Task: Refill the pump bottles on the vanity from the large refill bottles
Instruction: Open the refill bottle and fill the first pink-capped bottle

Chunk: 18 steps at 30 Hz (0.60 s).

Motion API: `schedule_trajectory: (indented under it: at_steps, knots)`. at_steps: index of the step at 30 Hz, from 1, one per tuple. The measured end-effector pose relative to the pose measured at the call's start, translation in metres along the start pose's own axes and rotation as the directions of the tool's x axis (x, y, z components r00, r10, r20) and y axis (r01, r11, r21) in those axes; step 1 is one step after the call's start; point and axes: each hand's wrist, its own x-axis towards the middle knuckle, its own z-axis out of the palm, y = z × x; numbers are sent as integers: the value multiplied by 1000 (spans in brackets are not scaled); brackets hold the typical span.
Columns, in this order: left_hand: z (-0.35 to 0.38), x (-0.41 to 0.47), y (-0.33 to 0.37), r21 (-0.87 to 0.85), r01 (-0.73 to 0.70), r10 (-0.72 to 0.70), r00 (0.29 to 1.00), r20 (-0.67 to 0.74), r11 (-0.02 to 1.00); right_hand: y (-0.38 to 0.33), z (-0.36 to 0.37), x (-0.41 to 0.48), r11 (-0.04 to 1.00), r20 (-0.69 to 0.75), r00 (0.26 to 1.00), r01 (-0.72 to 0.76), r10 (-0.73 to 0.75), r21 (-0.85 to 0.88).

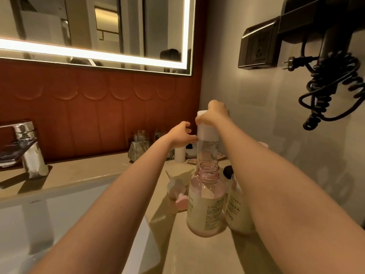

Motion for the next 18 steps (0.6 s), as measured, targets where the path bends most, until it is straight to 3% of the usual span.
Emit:
schedule_trajectory:
  at_steps: [5,8,12,18]
  knots:
    - [-9,-13,16,-77,-43,39,998,-43,996,-28,-31,-8,984,-95,986,148,-139,102]
    - [-21,-26,26,-152,-102,74,981,-181,983,-47,-50,-16,955,-146,967,234,-209,185]
    - [-38,-51,30,-92,-143,103,932,-346,985,-69,-61,-40,915,-160,958,277,-239,292]
    - [-52,-106,21,2,-126,112,875,-470,992,-89,-55,-87,914,-126,950,309,-285,262]
